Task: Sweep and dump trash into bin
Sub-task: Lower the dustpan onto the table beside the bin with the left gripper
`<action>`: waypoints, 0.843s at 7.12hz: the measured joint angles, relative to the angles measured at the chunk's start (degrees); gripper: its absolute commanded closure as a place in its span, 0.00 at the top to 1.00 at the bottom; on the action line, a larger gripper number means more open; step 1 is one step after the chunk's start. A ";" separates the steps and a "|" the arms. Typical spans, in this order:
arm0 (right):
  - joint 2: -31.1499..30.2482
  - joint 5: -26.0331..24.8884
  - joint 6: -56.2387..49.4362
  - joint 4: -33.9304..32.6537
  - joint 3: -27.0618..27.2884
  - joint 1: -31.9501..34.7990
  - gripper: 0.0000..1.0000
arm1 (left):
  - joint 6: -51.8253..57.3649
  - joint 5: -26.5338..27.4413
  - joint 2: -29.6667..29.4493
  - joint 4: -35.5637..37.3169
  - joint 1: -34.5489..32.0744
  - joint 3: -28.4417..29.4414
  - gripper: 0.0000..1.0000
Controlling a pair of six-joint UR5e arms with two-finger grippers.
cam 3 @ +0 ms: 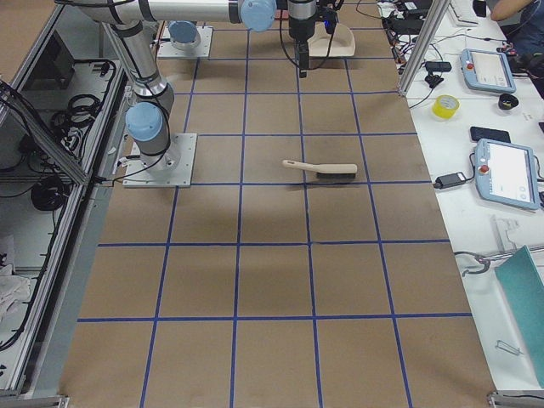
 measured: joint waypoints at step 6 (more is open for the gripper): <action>0.01 0.16 0.01 -0.24 0.01 0.00 1.00 | 0.15 1.75 0.60 0.76 -3.11 -3.25 0.17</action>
